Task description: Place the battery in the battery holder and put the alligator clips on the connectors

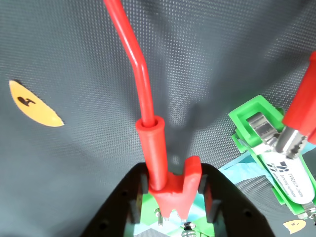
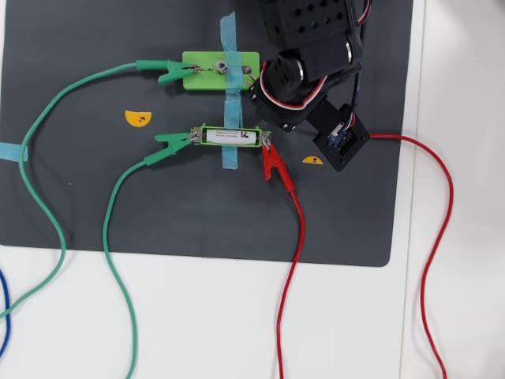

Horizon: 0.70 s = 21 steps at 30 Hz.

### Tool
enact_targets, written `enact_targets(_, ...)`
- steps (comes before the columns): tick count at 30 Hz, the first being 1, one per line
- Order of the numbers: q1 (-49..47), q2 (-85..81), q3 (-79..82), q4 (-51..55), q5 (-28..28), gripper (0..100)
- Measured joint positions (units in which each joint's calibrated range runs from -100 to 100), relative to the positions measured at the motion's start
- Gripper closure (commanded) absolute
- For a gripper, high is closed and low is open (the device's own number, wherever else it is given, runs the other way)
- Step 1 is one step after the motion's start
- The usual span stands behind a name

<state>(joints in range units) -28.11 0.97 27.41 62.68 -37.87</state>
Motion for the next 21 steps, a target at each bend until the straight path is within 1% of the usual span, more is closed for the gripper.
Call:
enact_targets(13,0.90,0.00,0.00,0.09,0.00,99)
enact_targets(21,0.90,0.00,0.36,2.15,-0.21,99)
